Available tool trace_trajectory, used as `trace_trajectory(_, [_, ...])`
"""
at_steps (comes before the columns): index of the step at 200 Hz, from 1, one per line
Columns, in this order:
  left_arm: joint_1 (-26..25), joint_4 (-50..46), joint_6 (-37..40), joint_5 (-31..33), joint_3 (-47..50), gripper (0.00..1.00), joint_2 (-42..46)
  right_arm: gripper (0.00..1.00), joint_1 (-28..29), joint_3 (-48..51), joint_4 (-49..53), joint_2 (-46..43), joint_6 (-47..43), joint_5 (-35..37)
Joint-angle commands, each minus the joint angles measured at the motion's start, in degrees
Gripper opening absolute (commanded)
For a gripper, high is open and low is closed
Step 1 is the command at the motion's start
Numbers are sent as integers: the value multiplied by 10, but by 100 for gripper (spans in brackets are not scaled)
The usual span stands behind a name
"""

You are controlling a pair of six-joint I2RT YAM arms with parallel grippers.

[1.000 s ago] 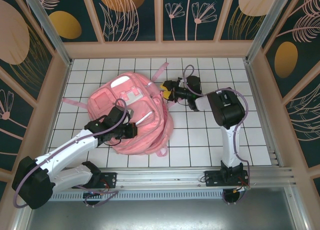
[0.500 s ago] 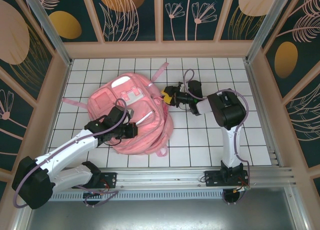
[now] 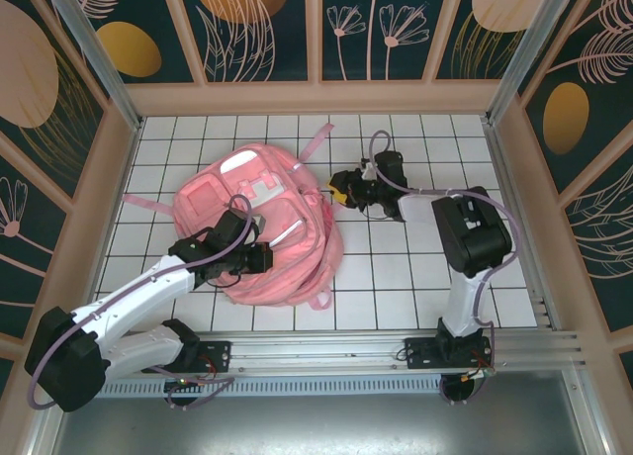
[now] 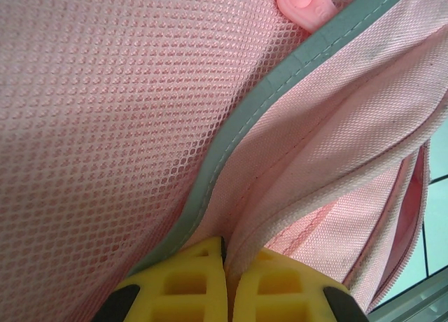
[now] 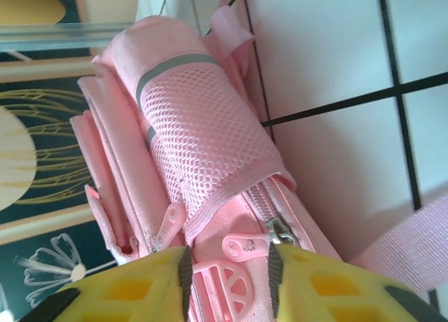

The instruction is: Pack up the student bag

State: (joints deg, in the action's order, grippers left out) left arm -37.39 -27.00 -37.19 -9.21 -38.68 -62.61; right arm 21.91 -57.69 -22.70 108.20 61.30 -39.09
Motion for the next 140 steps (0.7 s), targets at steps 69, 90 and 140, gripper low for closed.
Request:
trace_trajectory(69, [8,5,-54,2,41,0,14,33,73,-216,382,20,-363,218])
trace_trajectory(90, [8,9,-62,0,58,0,19,25,82,-214,385,24,-394,243])
trace_trajectory(140, [8,14,-70,-1,73,0,21,18,115,-225,406,45,-442,266])
